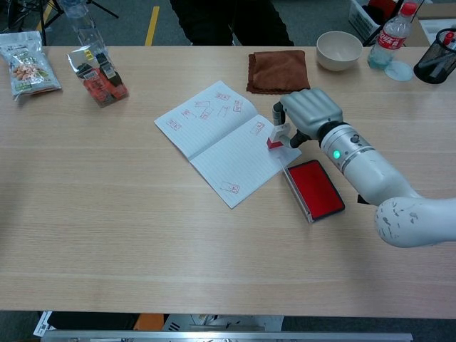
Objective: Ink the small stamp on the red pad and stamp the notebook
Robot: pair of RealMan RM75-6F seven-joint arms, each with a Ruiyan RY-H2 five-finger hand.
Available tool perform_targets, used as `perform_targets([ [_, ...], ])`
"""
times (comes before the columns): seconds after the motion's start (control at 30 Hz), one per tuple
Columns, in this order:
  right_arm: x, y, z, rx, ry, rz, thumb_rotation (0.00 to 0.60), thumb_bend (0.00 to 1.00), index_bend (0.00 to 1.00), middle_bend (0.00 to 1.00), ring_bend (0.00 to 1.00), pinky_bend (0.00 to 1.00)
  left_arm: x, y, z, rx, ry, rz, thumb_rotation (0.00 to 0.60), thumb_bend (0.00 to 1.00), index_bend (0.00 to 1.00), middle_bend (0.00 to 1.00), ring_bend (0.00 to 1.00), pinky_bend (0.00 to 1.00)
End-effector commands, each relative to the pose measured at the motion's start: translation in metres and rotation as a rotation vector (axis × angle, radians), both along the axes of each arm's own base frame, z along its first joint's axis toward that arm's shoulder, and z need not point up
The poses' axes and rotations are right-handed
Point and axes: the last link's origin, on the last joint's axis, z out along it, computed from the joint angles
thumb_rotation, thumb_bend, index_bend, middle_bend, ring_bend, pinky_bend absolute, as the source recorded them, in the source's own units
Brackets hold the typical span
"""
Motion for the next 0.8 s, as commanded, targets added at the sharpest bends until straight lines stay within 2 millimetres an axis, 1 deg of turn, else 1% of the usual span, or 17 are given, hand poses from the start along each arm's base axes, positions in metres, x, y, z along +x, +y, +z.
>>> perform_targets([
  [0.03,0.002,-0.002,-0.005,0.007,0.002,-0.004,0.600,0.43,0.65,0.46,0.30,0.31,0.000,0.000,0.000,0.000,0.001,0.002,0.600,0.29,0.18,0.13,0.12,0.05],
  [0.43,0.004,-0.006,-0.016,0.021,0.028,-0.007,0.600,0.43,0.65,0.46,0.30,0.31,-0.002,0.001,-0.001,0.000,0.004,0.007,0.600,0.29,0.18,0.13,0.12,0.05],
  [0.8,0.004,-0.007,-0.021,0.025,0.042,-0.010,0.600,0.43,0.66,0.46,0.30,0.31,-0.003,0.001,0.000,0.004,0.004,0.009,0.600,0.29,0.18,0.13,0.12,0.05],
])
